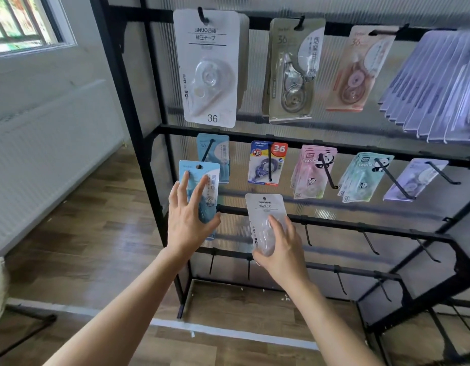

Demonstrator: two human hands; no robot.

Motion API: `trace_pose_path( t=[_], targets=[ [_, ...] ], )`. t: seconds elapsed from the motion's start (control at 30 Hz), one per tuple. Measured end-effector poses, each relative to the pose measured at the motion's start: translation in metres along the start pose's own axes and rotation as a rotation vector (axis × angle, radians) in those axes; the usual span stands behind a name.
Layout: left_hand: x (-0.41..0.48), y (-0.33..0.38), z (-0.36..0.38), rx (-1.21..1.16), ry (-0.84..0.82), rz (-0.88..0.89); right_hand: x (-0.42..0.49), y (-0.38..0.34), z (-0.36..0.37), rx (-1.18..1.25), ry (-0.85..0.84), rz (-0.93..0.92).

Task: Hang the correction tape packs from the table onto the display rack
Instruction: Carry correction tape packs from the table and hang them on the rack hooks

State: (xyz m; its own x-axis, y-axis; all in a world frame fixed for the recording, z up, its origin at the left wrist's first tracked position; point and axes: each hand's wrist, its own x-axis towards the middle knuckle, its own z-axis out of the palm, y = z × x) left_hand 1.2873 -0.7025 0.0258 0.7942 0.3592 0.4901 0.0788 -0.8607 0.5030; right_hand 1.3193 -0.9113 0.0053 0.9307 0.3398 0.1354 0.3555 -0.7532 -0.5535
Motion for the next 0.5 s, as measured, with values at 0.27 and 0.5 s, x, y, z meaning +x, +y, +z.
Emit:
trace_pose_path(
  t=[0.27,0.5],
  targets=[
    [0.003,-0.004,-0.002,0.021,-0.006,0.062,0.007,-0.004,0.010,0.025,-0.012,-0.013],
    [-0.006,-0.017,0.006,0.025,0.010,0.010,0.014,-0.004,0.014,0.025,-0.014,-0.002]
  ],
)
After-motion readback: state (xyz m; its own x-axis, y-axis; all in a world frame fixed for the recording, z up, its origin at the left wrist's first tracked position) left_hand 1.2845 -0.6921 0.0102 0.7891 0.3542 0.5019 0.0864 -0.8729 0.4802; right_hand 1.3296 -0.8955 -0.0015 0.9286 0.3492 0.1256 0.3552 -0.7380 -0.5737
